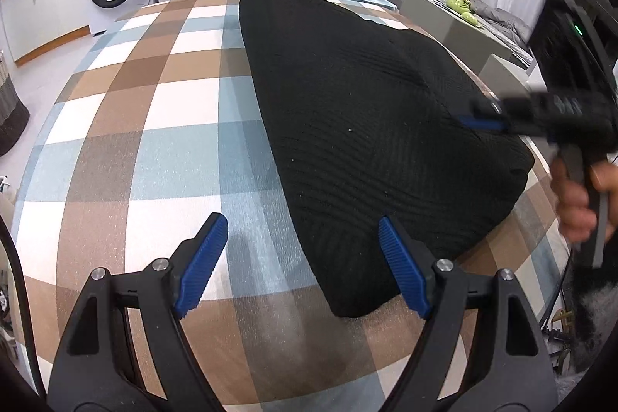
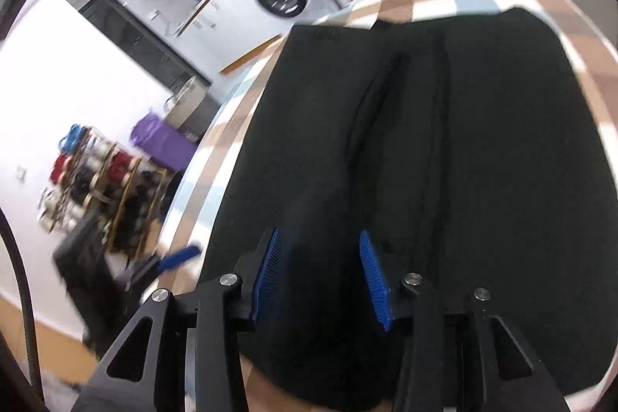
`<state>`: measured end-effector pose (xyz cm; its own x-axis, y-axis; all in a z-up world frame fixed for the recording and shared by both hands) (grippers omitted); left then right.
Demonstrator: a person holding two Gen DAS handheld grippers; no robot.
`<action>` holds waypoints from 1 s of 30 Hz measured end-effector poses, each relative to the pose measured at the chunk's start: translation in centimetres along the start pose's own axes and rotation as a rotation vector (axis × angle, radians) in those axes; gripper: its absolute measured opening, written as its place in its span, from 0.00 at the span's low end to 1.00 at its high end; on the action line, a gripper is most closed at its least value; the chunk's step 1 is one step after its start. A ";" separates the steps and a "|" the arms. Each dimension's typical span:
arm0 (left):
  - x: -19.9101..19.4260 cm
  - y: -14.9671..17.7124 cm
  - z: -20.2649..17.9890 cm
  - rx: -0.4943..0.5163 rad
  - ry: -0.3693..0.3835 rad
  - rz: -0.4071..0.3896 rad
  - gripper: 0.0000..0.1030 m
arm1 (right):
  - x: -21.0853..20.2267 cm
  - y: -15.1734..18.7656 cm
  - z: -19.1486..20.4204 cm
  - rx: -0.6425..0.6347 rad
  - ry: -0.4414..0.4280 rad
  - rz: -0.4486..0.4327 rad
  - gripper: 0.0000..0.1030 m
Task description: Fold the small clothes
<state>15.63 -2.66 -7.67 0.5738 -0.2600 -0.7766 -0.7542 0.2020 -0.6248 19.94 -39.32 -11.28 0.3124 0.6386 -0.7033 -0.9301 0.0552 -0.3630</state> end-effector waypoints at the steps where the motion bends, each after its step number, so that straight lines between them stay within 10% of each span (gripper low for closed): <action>1: 0.0 0.0 0.1 -0.002 0.003 0.001 0.76 | 0.2 0.6 0.0 -0.011 0.001 0.012 0.41; 4: 0.1 -0.2 0.4 -0.012 0.015 -0.002 0.76 | 0.4 1.0 1.1 -0.079 0.026 0.010 0.07; 10: -1.4 -0.6 0.7 -0.029 0.014 -0.049 0.76 | -3.3 1.1 3.4 -0.198 0.075 -0.166 0.07; 14: -0.7 -0.5 0.4 -0.005 0.009 -0.017 0.76 | -0.2 1.6 1.0 -0.149 0.240 -0.035 0.13; 19: -0.7 -0.4 0.2 -0.004 0.003 -0.015 0.76 | -1.2 -0.2 0.6 -0.075 0.139 -0.066 0.38; 26: -0.4 -0.4 0.7 -0.016 0.010 -0.012 0.76 | 3.3 -6.9 -0.3 0.097 0.087 -0.043 0.38; 30: -0.4 -0.8 0.9 -0.021 -0.009 -0.012 0.76 | 3.9 -8.7 0.5 0.045 0.135 -0.097 0.10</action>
<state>16.30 -1.91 -6.96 0.5861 -0.2535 -0.7696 -0.7533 0.1794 -0.6328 29.20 -36.96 -10.56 0.4213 0.5201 -0.7430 -0.9011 0.1476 -0.4077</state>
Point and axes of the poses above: each gripper's, at about its wrist camera, not at the fingertips, and x roughly the way its jaws point, z to its left, y to its underside, the point moved 1 cm from there along x, roughly the way its jaws point, and after that the axes turned 9 degrees about x, right-handed, at the moved point
